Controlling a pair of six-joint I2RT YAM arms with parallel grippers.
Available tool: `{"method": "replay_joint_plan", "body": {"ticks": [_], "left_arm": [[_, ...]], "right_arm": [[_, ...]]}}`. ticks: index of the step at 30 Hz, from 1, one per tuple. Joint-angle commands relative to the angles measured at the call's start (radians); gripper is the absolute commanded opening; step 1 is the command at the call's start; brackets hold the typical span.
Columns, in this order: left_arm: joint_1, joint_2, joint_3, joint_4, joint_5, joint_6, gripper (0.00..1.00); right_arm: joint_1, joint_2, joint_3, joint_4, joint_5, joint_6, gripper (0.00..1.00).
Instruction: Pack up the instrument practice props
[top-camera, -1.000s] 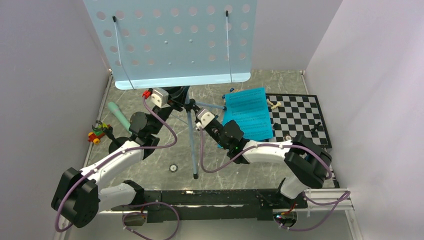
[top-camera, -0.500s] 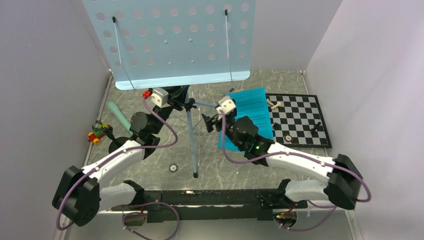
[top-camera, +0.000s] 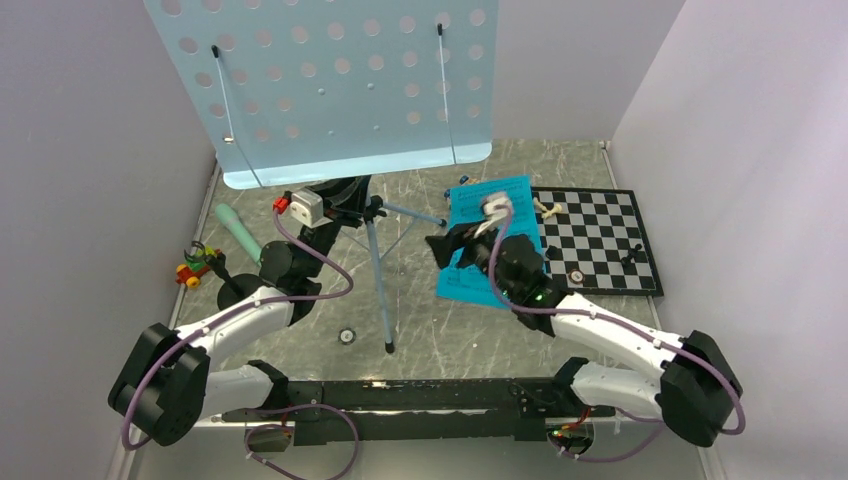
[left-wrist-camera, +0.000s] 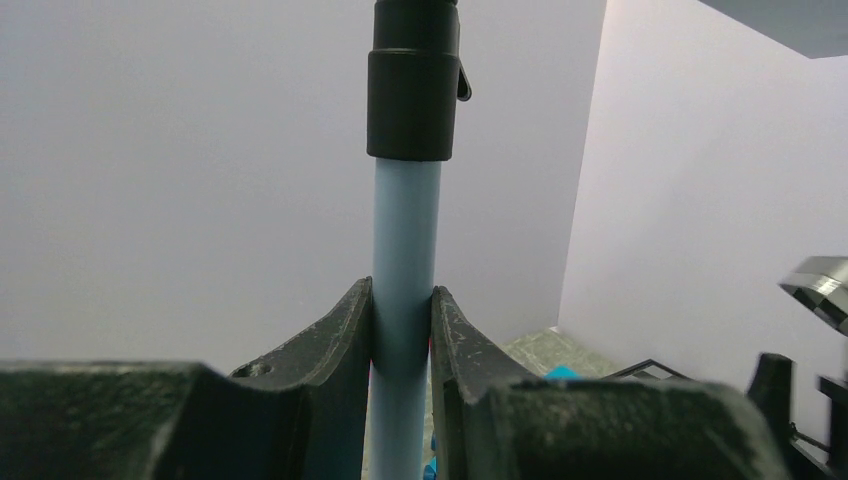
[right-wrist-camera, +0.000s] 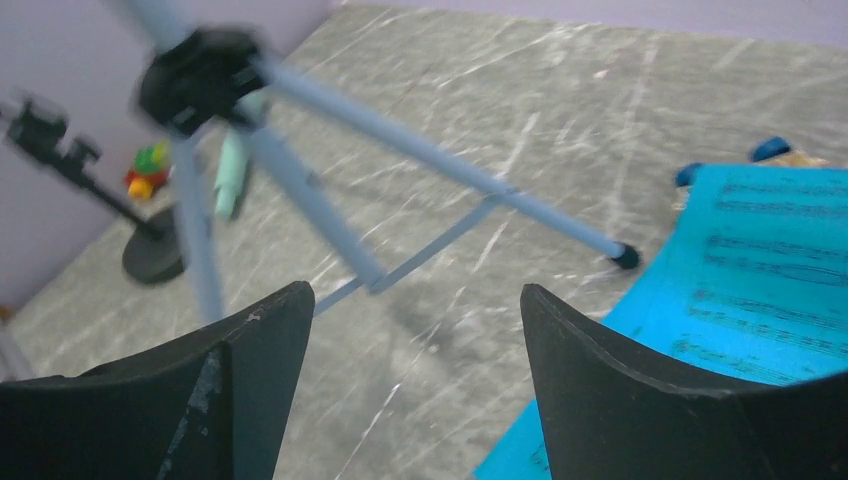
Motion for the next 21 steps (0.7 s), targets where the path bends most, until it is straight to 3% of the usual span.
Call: {"method": "replay_joint_plan", "body": {"ticks": [1, 3, 8, 12, 14, 21], "left_arm": [[0.007, 0.037, -0.075, -0.282, -0.001, -0.048, 0.00], [0.006, 0.032, -0.079, -0.281, 0.027, -0.056, 0.00], [0.007, 0.035, -0.076, -0.295, 0.092, -0.072, 0.00], [0.001, 0.058, -0.072, -0.296, 0.147, -0.102, 0.00], [-0.013, 0.088, -0.070, -0.289, 0.170, -0.122, 0.00], [-0.058, 0.143, -0.059, -0.296, 0.184, -0.142, 0.00]], "right_arm": [[-0.253, -0.004, -0.036, 0.215, -0.313, 0.281, 0.80], [-0.349, 0.056, -0.007, 0.293, -0.513, 0.365, 0.82], [-0.407, 0.237, 0.160, 0.415, -0.747, 0.445, 0.88], [-0.409, 0.360, 0.248, 0.585, -0.835, 0.521, 0.96], [-0.410, 0.457, 0.303, 0.769, -0.917, 0.578, 0.94], [-0.409, 0.602, 0.417, 0.960, -1.013, 0.705, 0.91]]}}
